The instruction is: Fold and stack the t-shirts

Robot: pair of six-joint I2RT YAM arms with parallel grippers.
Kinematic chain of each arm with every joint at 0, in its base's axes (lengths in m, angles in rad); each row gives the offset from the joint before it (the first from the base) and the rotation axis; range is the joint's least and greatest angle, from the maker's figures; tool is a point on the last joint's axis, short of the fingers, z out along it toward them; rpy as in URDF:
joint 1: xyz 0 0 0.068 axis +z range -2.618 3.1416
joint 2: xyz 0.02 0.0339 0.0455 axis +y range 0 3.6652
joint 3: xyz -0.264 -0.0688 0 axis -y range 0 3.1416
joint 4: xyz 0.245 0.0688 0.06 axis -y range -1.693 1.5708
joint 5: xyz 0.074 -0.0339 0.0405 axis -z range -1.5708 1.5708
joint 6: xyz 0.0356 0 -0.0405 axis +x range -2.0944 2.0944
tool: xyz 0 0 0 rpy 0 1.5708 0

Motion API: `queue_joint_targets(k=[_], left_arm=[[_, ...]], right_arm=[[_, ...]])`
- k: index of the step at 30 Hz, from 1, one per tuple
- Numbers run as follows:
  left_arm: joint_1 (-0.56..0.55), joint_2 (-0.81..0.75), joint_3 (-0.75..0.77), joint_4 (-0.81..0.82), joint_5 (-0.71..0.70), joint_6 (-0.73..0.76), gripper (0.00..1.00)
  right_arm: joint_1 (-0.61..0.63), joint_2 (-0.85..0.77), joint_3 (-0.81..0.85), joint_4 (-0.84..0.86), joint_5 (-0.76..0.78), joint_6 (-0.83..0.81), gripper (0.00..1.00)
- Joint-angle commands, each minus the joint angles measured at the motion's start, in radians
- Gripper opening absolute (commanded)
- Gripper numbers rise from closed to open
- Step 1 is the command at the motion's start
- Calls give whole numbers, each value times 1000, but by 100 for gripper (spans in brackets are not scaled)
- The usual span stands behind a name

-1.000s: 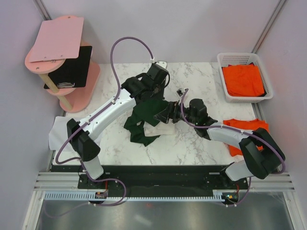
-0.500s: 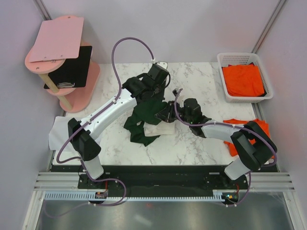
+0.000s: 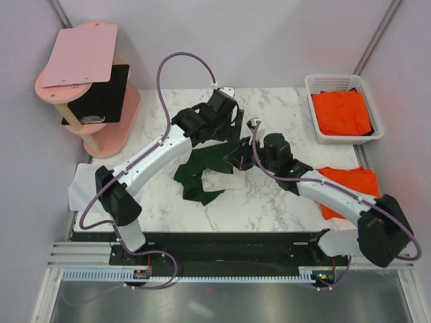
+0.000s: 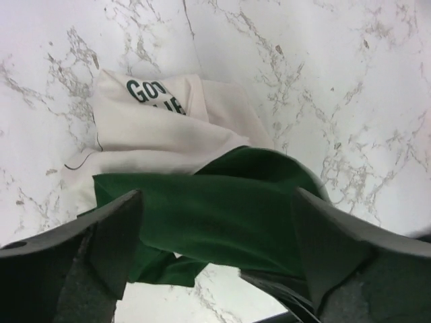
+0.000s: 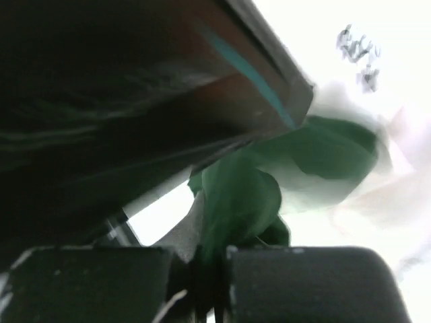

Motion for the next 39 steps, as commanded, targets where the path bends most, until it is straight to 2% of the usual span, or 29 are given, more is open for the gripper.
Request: queue_joint_targets(k=[1, 4, 8, 11, 16, 20, 24, 30, 35, 39], left_arm=[[1, -41, -13, 15, -68, -8, 100], [7, -81, -46, 18, -111, -1, 100], [11, -110, -93, 18, -134, 13, 100], [16, -129, -161, 21, -145, 3, 100], [24, -139, -231, 41, -153, 0, 100], [30, -133, -296, 60, -142, -16, 100], [31, -132, -368, 99, -113, -30, 100], [34, -92, -463, 208, -35, -33, 100], [34, 20, -442, 259, 45, -40, 100], [30, 132, -400, 296, 160, -34, 100]], right_arm=[[3, -215, 140, -261, 194, -152, 0], [-7, -268, 255, -421, 306, -213, 0], [-30, -258, 443, -652, 444, -237, 0], [-48, -266, 500, -755, 484, -235, 0], [-73, -373, 533, -863, 585, -240, 0], [-76, -462, 563, -984, 792, -269, 0], [-76, -518, 585, -1054, 923, -281, 0], [-77, -556, 655, -1085, 1007, -307, 0], [-76, -554, 734, -1139, 1073, -310, 0], [-76, -561, 735, -1150, 1047, -300, 0]])
